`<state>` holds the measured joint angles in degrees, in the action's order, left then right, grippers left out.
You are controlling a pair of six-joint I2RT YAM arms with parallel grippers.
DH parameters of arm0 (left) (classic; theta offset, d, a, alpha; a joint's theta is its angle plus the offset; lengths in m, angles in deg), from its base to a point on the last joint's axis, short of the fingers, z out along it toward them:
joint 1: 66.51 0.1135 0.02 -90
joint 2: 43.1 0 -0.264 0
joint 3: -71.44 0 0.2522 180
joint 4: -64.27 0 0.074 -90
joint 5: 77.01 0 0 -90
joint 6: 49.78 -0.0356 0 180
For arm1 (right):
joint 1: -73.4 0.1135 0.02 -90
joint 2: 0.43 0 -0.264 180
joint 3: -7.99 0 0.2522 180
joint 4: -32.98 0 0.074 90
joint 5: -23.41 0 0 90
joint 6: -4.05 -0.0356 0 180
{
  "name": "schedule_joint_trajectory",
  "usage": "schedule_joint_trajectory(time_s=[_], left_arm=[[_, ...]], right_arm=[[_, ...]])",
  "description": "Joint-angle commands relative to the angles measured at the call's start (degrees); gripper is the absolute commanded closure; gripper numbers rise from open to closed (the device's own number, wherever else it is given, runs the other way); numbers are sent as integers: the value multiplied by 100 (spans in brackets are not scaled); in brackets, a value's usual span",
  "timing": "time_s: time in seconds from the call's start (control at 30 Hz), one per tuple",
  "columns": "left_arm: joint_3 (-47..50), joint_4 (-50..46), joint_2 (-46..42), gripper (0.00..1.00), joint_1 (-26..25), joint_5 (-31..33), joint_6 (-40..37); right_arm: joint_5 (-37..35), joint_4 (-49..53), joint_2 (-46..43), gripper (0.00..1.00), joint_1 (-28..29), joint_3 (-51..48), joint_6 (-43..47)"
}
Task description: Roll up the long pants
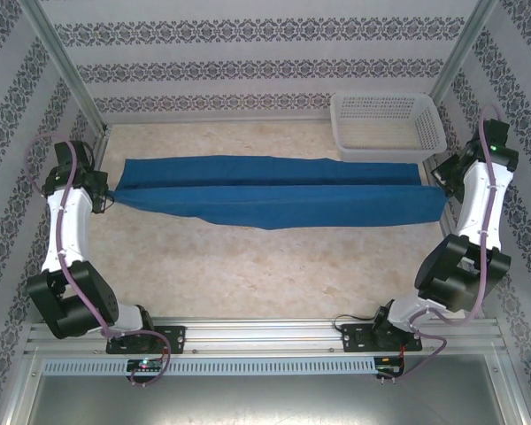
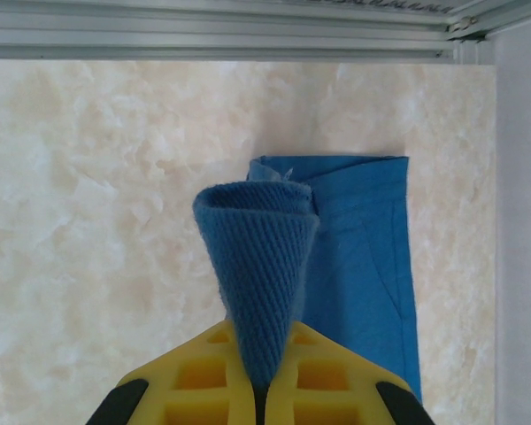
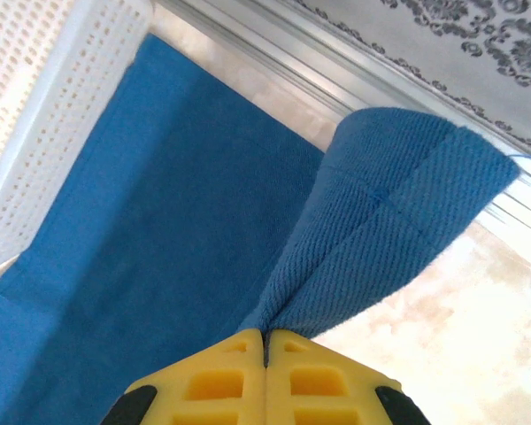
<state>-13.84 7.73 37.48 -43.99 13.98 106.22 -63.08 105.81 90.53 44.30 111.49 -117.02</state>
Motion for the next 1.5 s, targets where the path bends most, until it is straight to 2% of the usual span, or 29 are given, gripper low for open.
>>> schedule_joint_trajectory(time_s=[0.0, 0.27, 0.67, 0.87, 0.93, 0.97, 1.0, 1.03, 1.07, 1.13, 1.27, 1.3, 1.33, 1.37, 1.4, 1.43, 1.47], left_arm=[[-268, 494, 317, 100, 217, 432, 4], [-836, 753, 992, 100, 208, 344, -179], [-1739, 930, 2034, 100, 132, 297, -224], [-2238, 966, 2596, 100, 11, 283, -263], [-2366, 1009, 2743, 95, -19, 256, -271], [-2413, 1070, 2821, 85, -37, 219, -295], [-2466, 1125, 2887, 63, -59, 192, -320], [-2519, 1124, 2932, 22, -85, 198, -324], [-2549, 1149, 2950, 1, -98, 179, -358], [-2567, 1248, 2938, 0, -100, 47, -427], [-2613, 1068, 2725, 0, -108, 132, -536], [-2588, 1026, 2657, 0, -114, 145, -588], [-2526, 972, 2560, 7, -123, 158, -617], [-2424, 961, 2471, 25, -147, 143, -632], [-2284, 989, 2378, 59, -179, 130, -640], [-2121, 1005, 2285, 89, -232, 111, -656], [-1976, 1017, 2208, 100, -292, 92, -666]], right_arm=[[-623, -597, 348, 100, -96, 193, 131], [-702, -630, 1095, 100, 30, 839, 207], [-954, -205, 2697, 100, 465, 2761, 222], [-1138, -89, 3310, 100, 620, 3397, 274], [-1188, -62, 3454, 100, 640, 3561, 298], [-1211, -64, 3517, 94, 651, 3631, 322], [-1256, -54, 3585, 65, 664, 3710, 349], [-1291, -34, 3633, 36, 666, 3808, 390], [-1363, 26, 3684, 15, 691, 3919, 447], [-1556, 91, 3652, 7, 739, 4063, 581], [-1789, -61, 3131, 5, 884, 3828, 729], [-1720, -126, 2958, 6, 925, 3679, 739], [-1592, -229, 2729, 8, 987, 3466, 758], [-1384, -364, 2477, 18, 1062, 3163, 813], [-1167, -528, 2251, 28, 1134, 2794, 872], [-934, -813, 1993, 55, 1237, 2395, 960], [-863, -1033, 1785, 90, 1320, 1983, 1004]])
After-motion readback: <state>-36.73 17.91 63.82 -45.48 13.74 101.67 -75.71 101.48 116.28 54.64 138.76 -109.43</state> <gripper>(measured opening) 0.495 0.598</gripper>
